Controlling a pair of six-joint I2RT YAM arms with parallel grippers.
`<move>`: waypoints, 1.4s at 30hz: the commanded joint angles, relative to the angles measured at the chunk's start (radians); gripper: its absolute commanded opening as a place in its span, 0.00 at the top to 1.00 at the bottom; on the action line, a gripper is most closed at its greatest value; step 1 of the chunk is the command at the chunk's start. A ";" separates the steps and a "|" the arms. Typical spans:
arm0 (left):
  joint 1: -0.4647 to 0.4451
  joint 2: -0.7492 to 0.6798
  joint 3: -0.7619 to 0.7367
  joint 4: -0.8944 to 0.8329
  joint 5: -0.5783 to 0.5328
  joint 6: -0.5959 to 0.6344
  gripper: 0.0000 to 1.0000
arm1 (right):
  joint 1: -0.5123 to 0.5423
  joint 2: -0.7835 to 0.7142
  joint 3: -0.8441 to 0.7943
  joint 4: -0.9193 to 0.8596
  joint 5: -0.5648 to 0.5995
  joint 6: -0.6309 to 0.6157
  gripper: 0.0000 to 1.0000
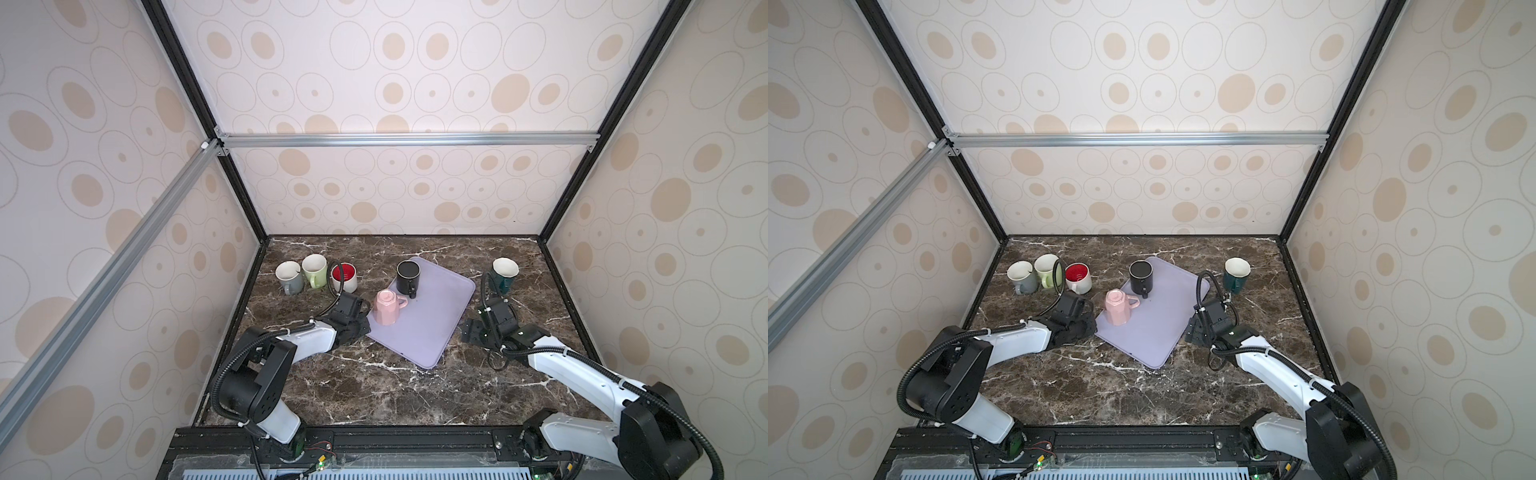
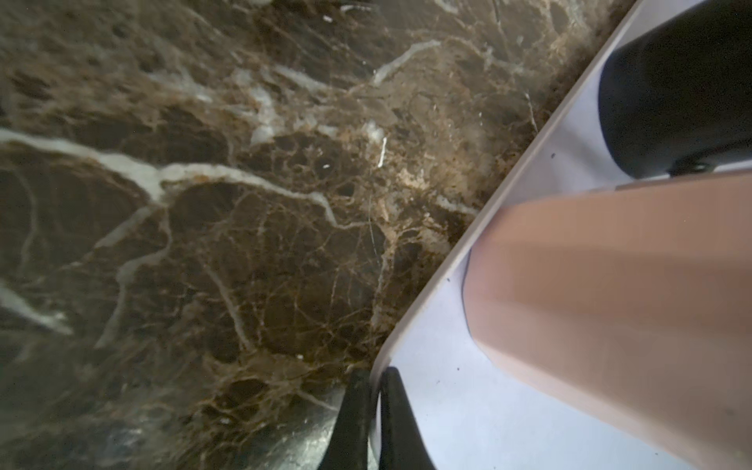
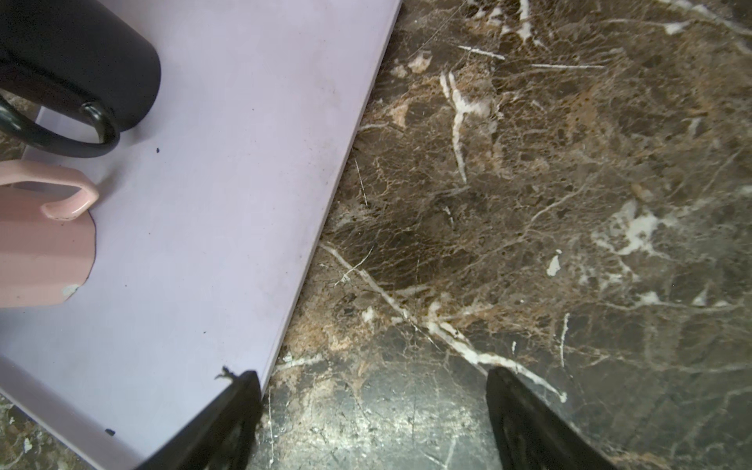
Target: Turn the mug right side up
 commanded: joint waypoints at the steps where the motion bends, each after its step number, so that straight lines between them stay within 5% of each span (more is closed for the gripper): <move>1: 0.004 0.034 0.043 -0.039 -0.074 0.035 0.99 | 0.003 0.020 0.011 -0.026 0.037 -0.004 0.11; 12: 0.017 0.122 0.146 -0.105 -0.152 0.111 1.00 | 0.003 0.034 0.022 -0.043 0.045 -0.011 0.11; 27: 0.108 0.256 0.324 -0.124 -0.263 0.213 1.00 | 0.003 0.028 0.058 -0.034 -0.094 -0.114 0.10; 32: 0.117 0.310 0.400 -0.140 -0.214 0.206 1.00 | 0.002 0.011 0.058 -0.072 -0.115 -0.123 0.10; 35: 0.115 0.285 0.416 -0.156 -0.169 0.187 0.87 | 0.002 -0.015 0.036 -0.051 -0.152 -0.113 0.10; 38: 0.111 0.229 0.408 -0.183 -0.149 0.172 0.55 | 0.002 -0.021 0.013 -0.022 -0.169 -0.090 0.10; 42: 0.095 0.135 0.378 -0.221 -0.150 0.167 0.43 | 0.002 0.001 -0.004 0.033 -0.183 -0.068 0.10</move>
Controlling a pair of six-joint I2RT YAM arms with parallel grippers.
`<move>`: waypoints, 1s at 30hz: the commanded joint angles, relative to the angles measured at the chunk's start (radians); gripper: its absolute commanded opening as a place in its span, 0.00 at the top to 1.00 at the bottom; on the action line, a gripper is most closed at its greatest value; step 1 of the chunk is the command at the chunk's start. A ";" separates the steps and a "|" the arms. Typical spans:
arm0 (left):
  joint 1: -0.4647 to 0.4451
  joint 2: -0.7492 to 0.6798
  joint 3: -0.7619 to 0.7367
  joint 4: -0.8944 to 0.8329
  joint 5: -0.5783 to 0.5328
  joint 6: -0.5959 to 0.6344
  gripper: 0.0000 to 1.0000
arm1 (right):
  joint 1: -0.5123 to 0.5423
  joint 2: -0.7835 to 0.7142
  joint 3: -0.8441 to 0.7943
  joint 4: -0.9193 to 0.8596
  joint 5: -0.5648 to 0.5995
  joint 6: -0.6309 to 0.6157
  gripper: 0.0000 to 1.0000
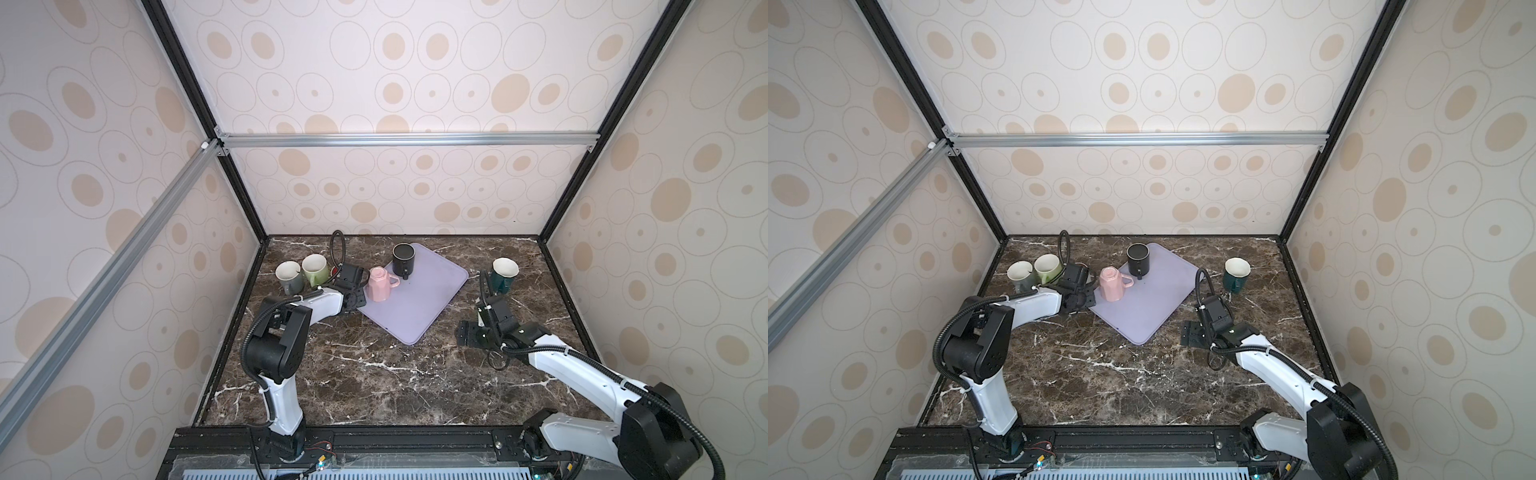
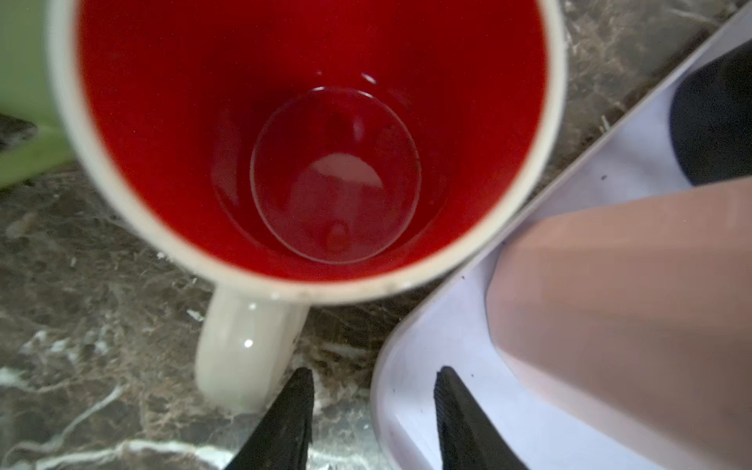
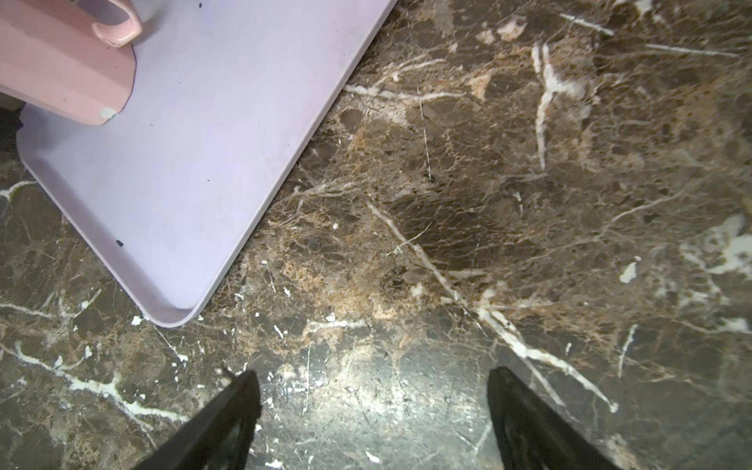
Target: Turn the mug right side up
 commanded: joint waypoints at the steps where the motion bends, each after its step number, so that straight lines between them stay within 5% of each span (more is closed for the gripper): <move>1: -0.016 -0.110 -0.009 -0.054 -0.008 -0.018 0.39 | 0.000 0.019 -0.019 0.062 -0.023 0.029 0.10; 8: -0.075 -0.272 -0.078 -0.091 0.015 -0.024 0.19 | -0.016 0.210 0.045 0.280 -0.075 0.123 0.12; 14: -0.102 -0.391 -0.094 -0.087 0.030 -0.035 0.11 | -0.021 0.423 0.125 0.444 0.005 0.199 0.26; 18: -0.106 -0.448 -0.103 -0.109 0.044 -0.026 0.02 | -0.021 0.520 0.213 0.387 0.106 0.218 0.35; 30: -0.105 -0.663 -0.225 -0.075 0.032 -0.022 0.02 | -0.024 0.646 0.361 0.251 0.311 0.245 0.45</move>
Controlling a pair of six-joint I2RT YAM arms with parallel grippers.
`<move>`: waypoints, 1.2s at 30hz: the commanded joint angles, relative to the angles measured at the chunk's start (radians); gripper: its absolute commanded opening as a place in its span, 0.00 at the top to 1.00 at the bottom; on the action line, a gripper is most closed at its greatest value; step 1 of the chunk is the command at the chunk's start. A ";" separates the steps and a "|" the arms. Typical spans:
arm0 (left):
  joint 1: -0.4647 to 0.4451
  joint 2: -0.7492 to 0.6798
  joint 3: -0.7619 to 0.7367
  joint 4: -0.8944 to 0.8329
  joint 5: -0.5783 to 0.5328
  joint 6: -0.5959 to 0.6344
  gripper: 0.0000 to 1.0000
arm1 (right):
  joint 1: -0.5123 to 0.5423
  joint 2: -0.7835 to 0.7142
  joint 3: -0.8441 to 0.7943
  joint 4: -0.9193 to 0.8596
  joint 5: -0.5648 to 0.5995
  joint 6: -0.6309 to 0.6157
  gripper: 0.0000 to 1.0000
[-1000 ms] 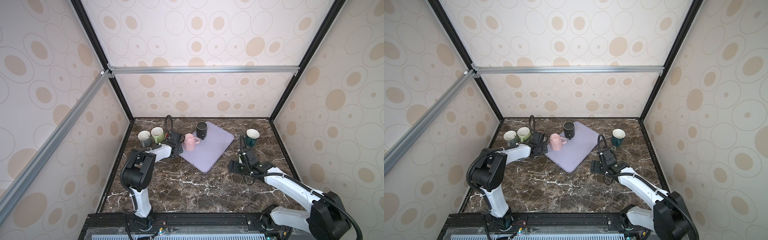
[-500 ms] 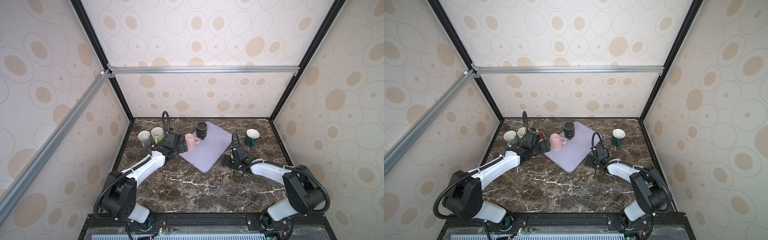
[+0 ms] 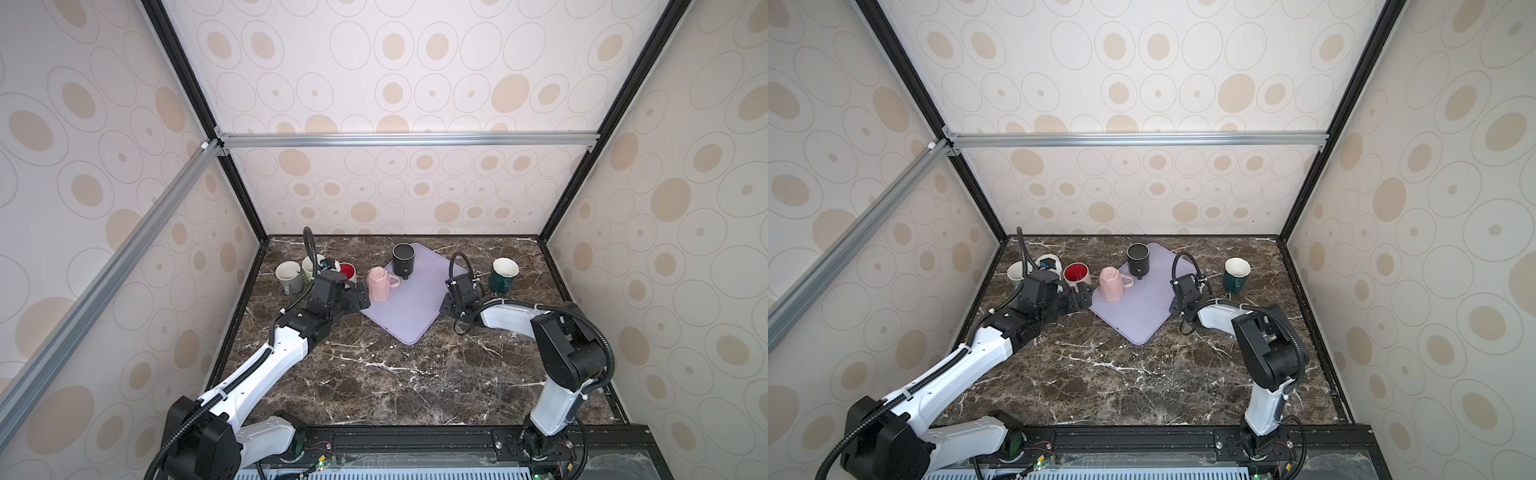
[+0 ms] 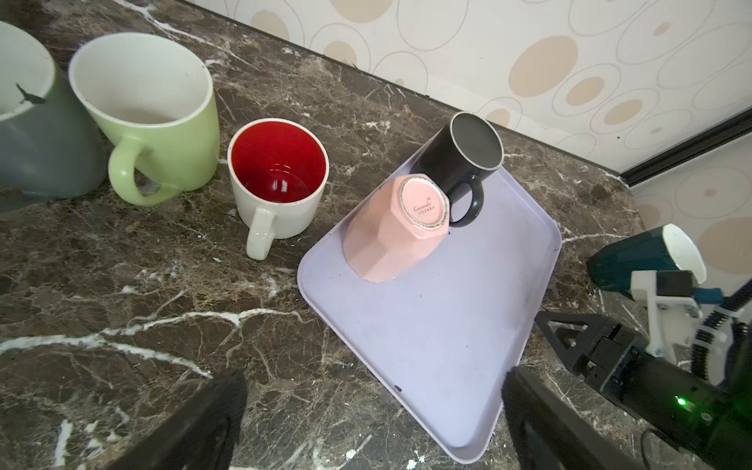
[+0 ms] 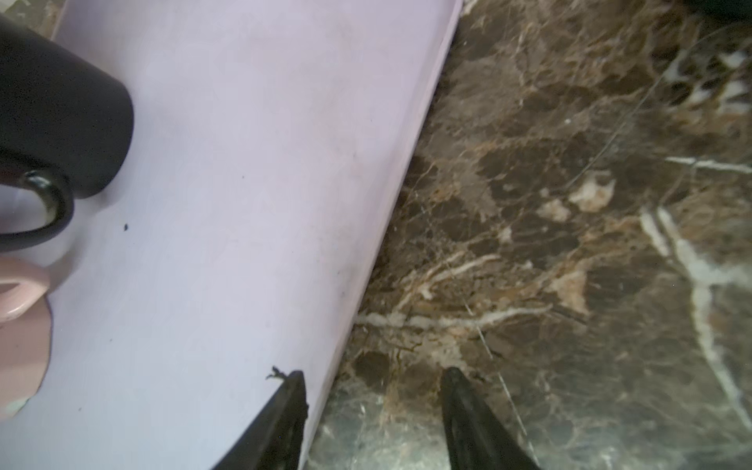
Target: Turn the mug right side up
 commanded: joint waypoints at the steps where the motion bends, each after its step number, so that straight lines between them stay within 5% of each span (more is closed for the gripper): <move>1: -0.003 -0.019 -0.008 0.003 -0.024 0.012 0.02 | -0.007 0.037 0.056 -0.086 0.106 0.022 0.46; 14: -0.003 -0.007 -0.060 0.050 0.006 0.040 0.02 | -0.041 0.163 0.284 -0.290 0.132 -0.006 0.50; 17: -0.001 -0.002 -0.069 0.055 0.011 0.044 0.02 | -0.048 0.212 0.346 -0.353 0.123 -0.011 0.70; 30: 0.008 0.030 -0.097 0.095 0.012 0.055 0.02 | -0.061 0.279 0.383 -0.353 0.108 -0.020 0.73; 36: 0.016 0.038 -0.103 0.104 0.017 0.057 0.02 | -0.064 0.299 0.381 -0.379 0.105 0.008 0.93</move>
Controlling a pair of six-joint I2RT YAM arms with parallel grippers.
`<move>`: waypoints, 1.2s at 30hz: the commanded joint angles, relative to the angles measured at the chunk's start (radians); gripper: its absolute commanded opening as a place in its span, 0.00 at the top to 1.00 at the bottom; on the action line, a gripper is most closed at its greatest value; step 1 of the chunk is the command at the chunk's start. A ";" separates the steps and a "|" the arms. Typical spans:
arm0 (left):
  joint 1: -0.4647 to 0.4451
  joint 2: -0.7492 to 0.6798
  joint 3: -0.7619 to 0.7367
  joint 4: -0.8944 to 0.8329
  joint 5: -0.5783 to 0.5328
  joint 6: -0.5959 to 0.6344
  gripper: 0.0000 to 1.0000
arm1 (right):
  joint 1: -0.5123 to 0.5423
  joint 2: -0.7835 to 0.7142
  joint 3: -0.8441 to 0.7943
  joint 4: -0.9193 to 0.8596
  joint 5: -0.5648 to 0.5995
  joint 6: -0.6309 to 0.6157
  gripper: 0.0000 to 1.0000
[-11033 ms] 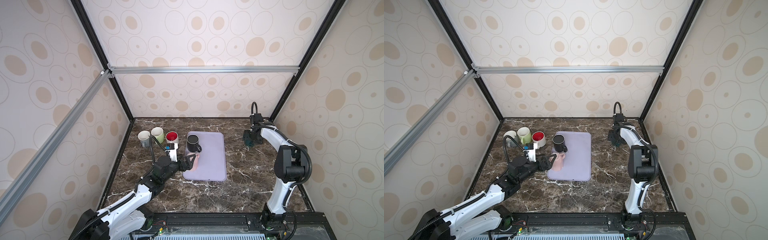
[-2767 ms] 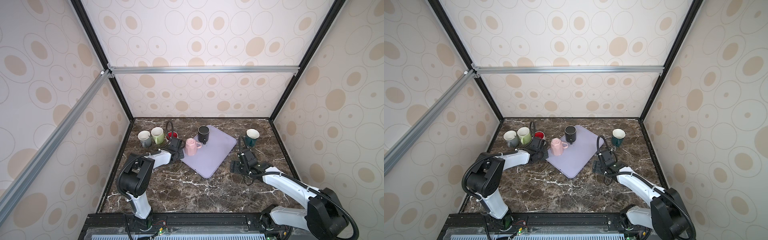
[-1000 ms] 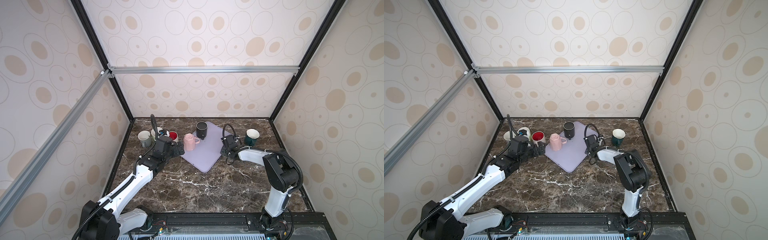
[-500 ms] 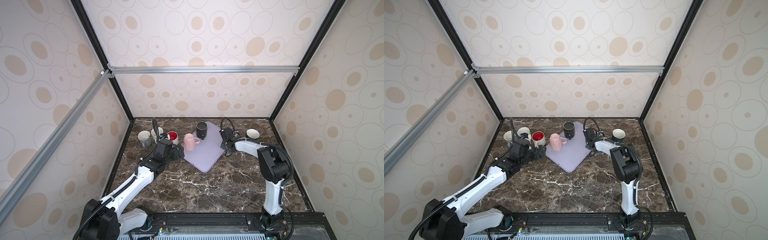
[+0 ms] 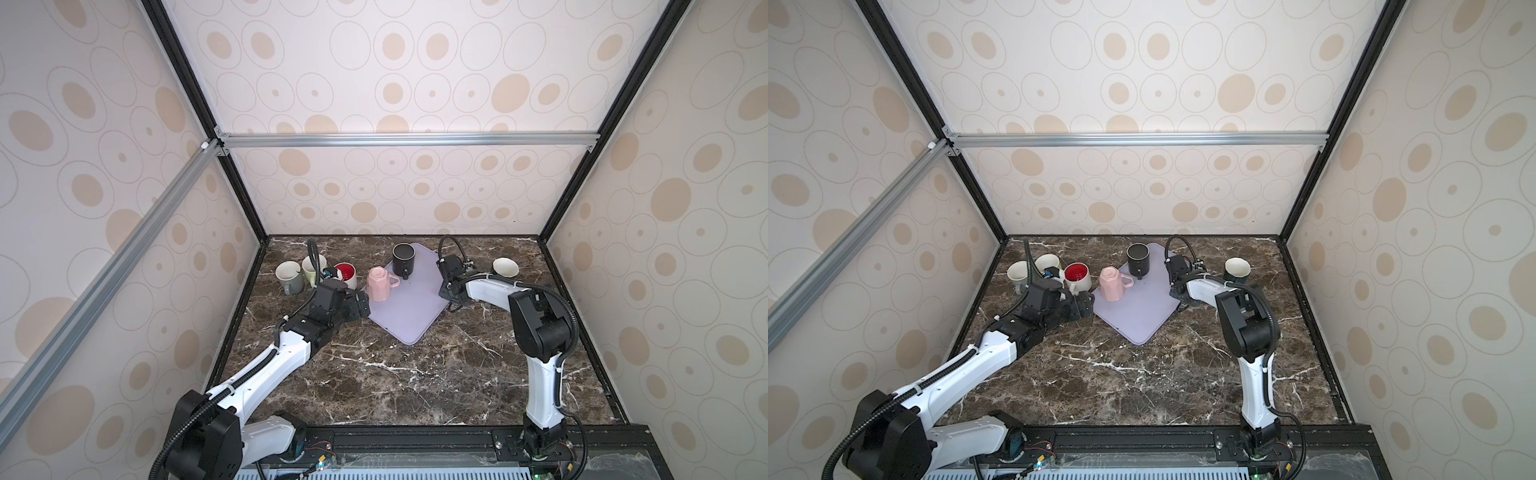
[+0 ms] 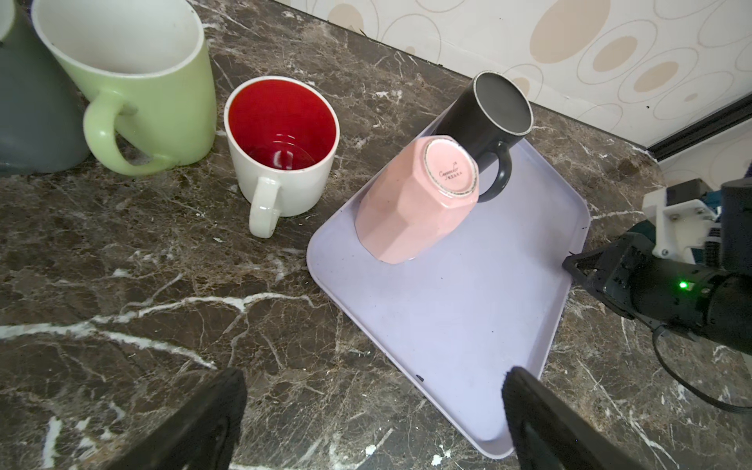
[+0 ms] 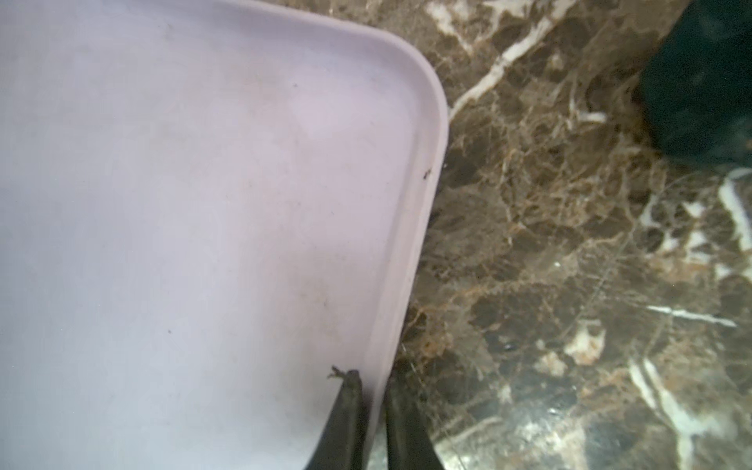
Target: Turn the mug right side up
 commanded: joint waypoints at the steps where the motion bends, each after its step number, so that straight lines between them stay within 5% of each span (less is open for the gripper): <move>1: 0.009 0.009 -0.008 0.021 0.004 0.020 0.02 | -0.012 0.037 -0.011 -0.093 0.021 0.016 0.96; 18: 0.022 -0.040 -0.049 0.059 0.059 -0.007 0.02 | 0.022 -0.118 -0.242 -0.048 -0.002 0.252 1.00; 36: 0.023 -0.138 -0.078 0.082 0.101 -0.034 0.02 | 0.266 -0.308 -0.388 -0.132 0.097 0.736 1.00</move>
